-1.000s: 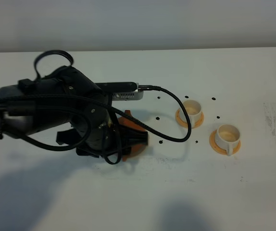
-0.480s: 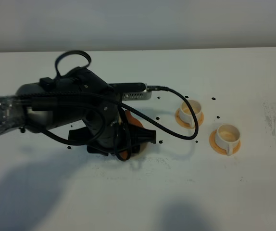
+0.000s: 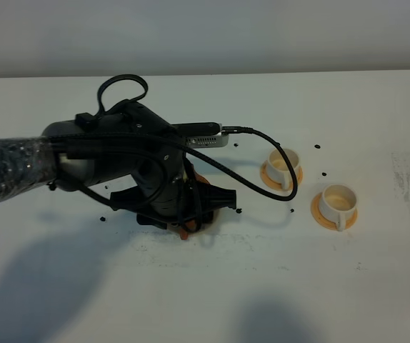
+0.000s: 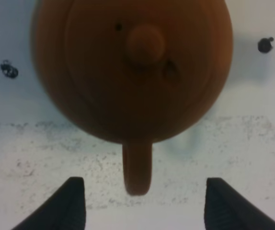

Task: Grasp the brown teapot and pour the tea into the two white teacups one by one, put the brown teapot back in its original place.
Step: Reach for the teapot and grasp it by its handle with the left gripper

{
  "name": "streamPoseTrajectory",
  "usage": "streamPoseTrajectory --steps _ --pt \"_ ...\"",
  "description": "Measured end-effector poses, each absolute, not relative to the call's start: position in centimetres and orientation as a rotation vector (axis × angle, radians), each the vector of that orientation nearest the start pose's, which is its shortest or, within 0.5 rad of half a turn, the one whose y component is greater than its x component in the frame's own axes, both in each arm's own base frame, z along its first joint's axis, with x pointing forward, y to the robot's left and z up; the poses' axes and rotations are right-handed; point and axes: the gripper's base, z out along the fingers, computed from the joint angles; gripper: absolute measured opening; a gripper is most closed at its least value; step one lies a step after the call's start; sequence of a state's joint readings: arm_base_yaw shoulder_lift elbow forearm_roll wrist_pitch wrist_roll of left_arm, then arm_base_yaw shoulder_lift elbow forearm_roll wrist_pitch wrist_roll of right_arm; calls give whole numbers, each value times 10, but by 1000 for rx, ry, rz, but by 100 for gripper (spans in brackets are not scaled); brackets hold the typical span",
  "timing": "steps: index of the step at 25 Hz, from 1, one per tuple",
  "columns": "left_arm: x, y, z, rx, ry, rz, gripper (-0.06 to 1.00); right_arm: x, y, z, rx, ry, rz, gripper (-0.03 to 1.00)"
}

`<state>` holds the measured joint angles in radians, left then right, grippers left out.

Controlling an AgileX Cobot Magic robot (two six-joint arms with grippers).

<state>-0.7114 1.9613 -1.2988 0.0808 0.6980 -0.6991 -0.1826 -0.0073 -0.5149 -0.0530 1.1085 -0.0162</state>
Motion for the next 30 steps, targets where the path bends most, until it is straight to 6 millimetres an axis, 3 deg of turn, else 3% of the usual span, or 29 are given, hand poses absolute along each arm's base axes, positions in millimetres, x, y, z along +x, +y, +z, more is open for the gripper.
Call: streamPoseTrajectory --steps 17,30 --pt "307 -254 148 82 2898 -181 52 -10 -2 278 177 2066 -186 51" --pt "308 -255 147 82 2894 -186 33 -10 -2 278 177 2066 -186 51"
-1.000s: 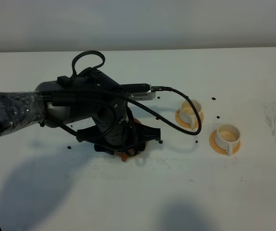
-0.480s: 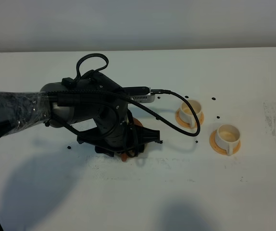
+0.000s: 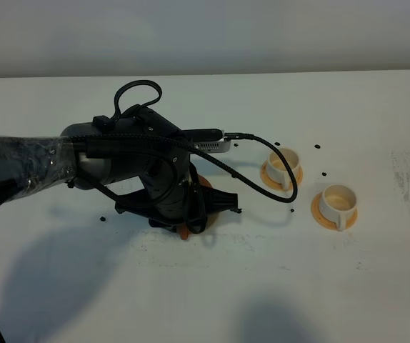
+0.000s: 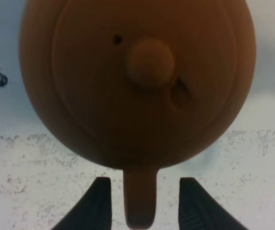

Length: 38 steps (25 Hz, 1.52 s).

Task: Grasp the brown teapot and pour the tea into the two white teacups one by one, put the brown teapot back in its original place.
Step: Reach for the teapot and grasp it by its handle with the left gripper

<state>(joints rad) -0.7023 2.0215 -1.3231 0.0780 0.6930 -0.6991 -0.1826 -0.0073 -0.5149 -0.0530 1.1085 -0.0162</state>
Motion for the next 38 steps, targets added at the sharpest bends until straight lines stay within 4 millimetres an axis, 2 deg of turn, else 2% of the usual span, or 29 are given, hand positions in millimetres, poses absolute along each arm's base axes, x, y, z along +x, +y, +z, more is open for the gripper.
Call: streamPoseTrajectory --steps 11,13,15,38 --pt "311 -251 147 64 2892 -186 31 -10 -2 278 177 2066 -186 51" --pt "312 -250 147 61 2893 -185 24 -10 -2 278 177 2066 -186 51" --pt "312 -250 147 69 2894 -186 10 -10 -2 278 177 2066 -186 51" --pt "313 -248 152 250 2871 -151 10 -10 -2 278 177 2066 -186 51"
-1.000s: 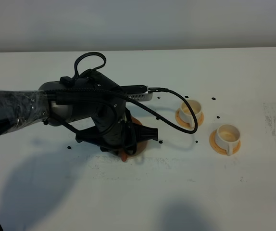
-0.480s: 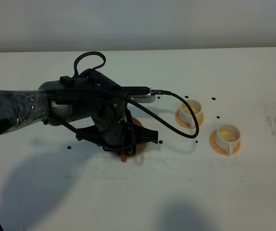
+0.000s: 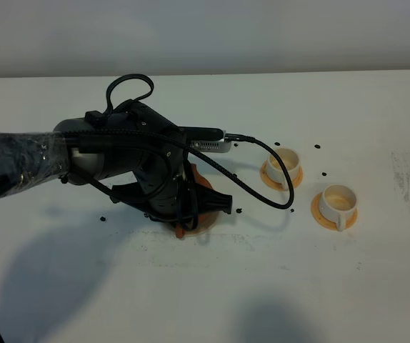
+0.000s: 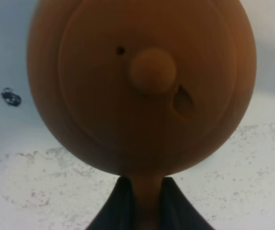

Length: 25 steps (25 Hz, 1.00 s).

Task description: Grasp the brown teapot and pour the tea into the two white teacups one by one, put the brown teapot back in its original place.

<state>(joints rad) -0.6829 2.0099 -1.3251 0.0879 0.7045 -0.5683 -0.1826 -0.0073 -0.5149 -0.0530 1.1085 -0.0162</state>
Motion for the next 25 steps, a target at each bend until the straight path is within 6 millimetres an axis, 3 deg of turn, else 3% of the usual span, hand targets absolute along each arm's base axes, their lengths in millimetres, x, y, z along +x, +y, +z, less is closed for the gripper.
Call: streamPoseTrajectory --steps 11,25 --pt "313 -243 179 319 2784 -139 10 -10 -2 278 177 2066 -186 51" --pt "325 -250 229 695 2577 -112 10 -10 -2 278 177 2066 -186 51"
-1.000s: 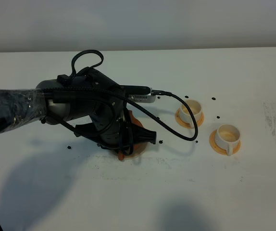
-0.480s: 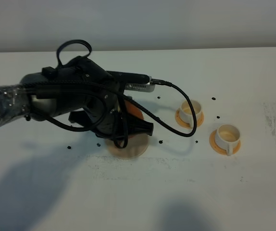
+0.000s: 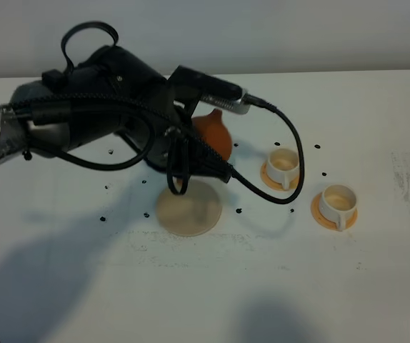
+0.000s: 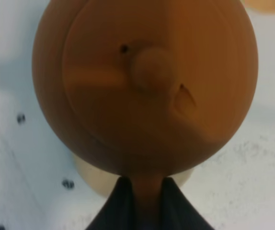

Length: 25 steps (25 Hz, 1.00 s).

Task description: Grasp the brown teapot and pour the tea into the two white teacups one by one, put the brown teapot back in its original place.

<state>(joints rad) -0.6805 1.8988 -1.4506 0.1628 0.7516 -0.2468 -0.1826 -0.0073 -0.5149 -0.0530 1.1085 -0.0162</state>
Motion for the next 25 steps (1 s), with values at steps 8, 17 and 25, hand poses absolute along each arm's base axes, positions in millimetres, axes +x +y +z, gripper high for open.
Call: streamPoseTrajectory --steps 8,17,25 --pt "342 -241 249 847 2487 -63 10 -10 -2 278 177 2066 -186 51" --pt "354 -225 254 1073 2402 -68 10 -10 -2 278 177 2066 -186 51" --pt "368 -214 261 1278 2260 -8 10 -10 -2 278 177 2066 -186 51"
